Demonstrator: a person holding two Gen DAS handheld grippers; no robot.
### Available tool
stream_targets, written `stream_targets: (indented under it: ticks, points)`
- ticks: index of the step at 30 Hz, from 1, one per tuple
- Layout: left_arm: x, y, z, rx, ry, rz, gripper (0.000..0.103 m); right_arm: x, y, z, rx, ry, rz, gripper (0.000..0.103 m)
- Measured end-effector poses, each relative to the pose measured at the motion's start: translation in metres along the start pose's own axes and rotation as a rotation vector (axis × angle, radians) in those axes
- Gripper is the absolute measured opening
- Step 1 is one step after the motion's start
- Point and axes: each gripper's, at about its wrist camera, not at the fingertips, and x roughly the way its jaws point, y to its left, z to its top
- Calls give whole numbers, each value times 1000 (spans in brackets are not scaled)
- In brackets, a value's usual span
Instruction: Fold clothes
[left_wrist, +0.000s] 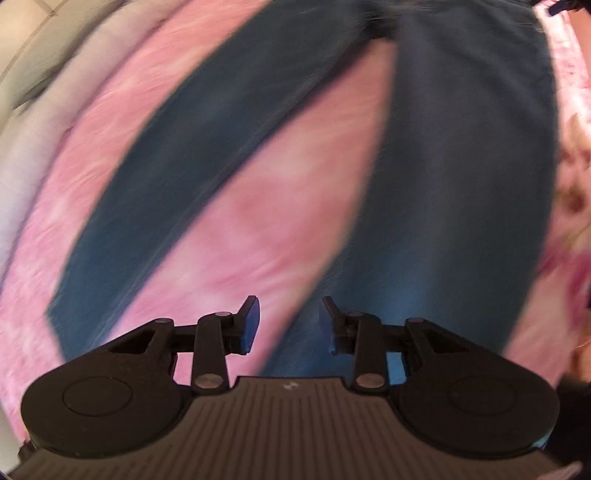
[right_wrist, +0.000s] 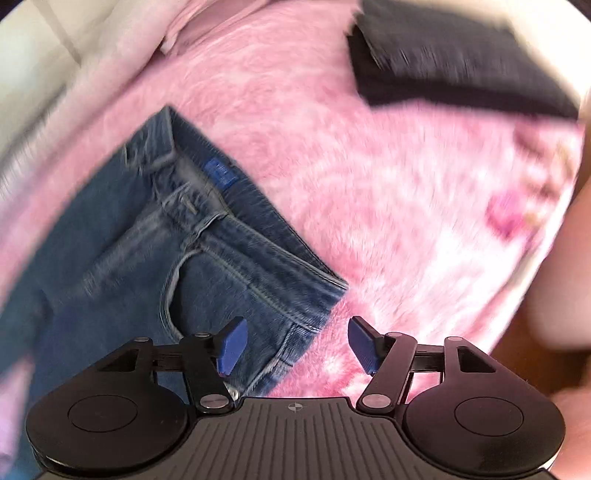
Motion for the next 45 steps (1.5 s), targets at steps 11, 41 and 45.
stream_targets:
  ticks: [11,41,45]
  points:
    - [1,-85,46,136,80,-110,31,28,-50,22,68,59,203,20]
    - [-52,57,-242,-340,79,-29,37,-74,229,-131,-452,95,52,57]
    - [-72,84,-244,-393,30,-25,38,-83,275,-159,-533,116,75,57]
